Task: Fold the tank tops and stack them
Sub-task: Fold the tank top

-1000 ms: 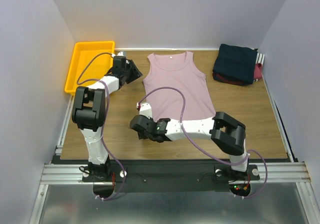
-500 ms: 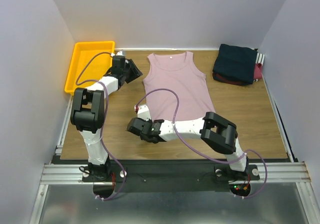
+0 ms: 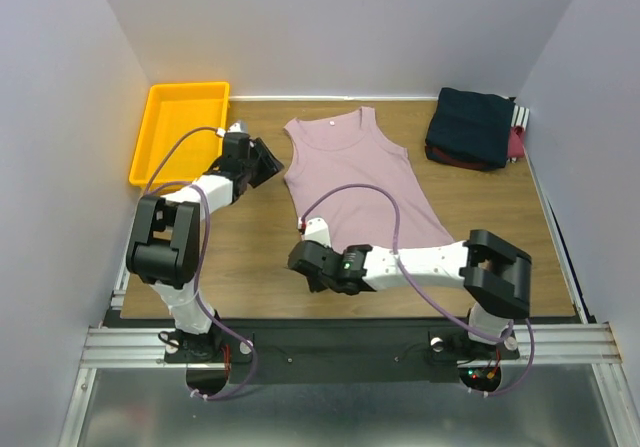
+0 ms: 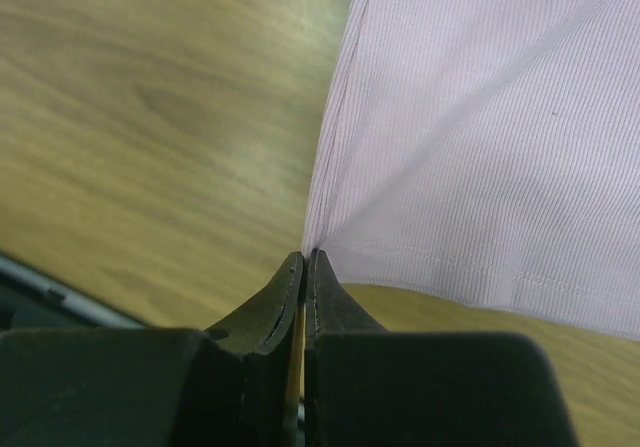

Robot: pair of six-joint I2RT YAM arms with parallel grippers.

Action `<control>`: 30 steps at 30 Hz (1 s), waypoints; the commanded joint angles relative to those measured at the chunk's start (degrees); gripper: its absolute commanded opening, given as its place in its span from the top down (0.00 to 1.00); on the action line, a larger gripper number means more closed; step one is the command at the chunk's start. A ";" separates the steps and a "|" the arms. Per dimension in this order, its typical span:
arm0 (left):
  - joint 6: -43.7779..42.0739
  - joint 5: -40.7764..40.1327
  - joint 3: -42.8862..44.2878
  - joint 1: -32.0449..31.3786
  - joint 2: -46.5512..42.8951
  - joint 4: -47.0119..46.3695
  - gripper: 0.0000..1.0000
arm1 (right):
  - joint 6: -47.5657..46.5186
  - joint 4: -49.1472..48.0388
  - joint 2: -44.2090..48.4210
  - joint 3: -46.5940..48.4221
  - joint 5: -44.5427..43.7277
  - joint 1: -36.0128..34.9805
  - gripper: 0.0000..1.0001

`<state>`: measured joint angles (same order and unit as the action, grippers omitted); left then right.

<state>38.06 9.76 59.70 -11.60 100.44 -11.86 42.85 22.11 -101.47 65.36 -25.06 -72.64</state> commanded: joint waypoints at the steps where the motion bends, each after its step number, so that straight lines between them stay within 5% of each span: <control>1: 0.87 -1.41 -4.41 -2.29 -5.34 -4.49 0.42 | 1.80 -3.30 5.66 -3.39 5.45 -0.75 1.00; 23: 2.45 -6.94 -1.43 -5.89 5.63 -2.12 0.46 | 2.24 -4.09 7.52 -2.96 6.34 -0.75 0.99; 26: 2.81 -8.08 -0.90 -5.90 6.08 -2.03 0.53 | 2.15 -4.09 6.99 -2.35 6.95 -0.75 1.00; 30: 2.54 -9.32 0.06 -5.90 5.55 -0.80 0.76 | 1.97 -4.18 5.32 -0.59 9.06 -0.75 1.00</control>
<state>40.88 2.68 57.60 -17.23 106.32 -13.89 44.82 20.16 -95.31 60.86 -18.24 -72.84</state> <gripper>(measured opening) 0.294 0.054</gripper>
